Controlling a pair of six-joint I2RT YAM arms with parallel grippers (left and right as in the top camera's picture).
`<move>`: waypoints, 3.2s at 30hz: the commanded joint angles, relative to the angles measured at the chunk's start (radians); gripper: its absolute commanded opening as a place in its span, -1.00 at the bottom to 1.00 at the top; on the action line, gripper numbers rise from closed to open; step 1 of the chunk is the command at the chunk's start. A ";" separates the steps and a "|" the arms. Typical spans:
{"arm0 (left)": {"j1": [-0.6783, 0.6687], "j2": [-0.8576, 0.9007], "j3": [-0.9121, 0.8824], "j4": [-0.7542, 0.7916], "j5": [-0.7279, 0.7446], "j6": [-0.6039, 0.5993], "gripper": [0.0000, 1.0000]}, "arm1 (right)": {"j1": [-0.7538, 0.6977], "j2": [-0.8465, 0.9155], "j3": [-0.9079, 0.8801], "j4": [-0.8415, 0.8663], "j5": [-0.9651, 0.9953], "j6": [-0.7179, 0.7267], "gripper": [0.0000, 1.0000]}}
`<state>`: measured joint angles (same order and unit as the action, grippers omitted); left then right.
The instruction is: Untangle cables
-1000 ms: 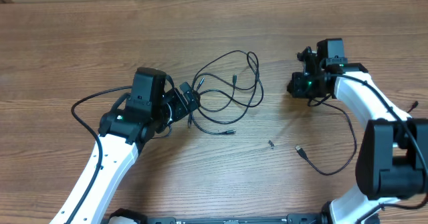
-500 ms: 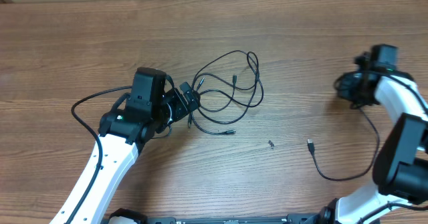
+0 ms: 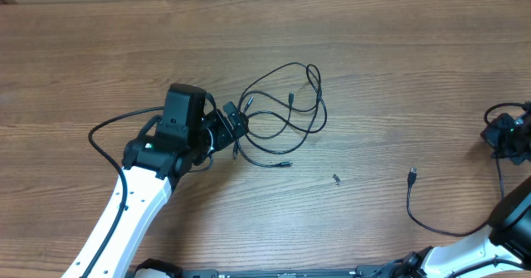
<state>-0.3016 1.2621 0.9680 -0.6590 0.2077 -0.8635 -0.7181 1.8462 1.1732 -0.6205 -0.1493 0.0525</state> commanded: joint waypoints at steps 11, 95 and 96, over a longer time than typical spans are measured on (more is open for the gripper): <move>-0.006 -0.006 0.009 0.000 -0.009 0.004 0.99 | 0.344 0.011 0.018 -0.017 -0.369 -0.088 0.22; -0.006 -0.006 0.009 0.001 -0.009 0.004 0.99 | 0.987 -0.686 0.377 -0.157 0.450 0.056 -0.92; -0.006 -0.006 0.009 0.000 -0.009 0.004 0.99 | 0.981 -0.687 0.377 -0.130 0.490 0.056 -0.92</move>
<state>-0.3016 1.2621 0.9680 -0.6590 0.2077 -0.8635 0.2707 1.1591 1.5261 -0.7990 0.1757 0.1001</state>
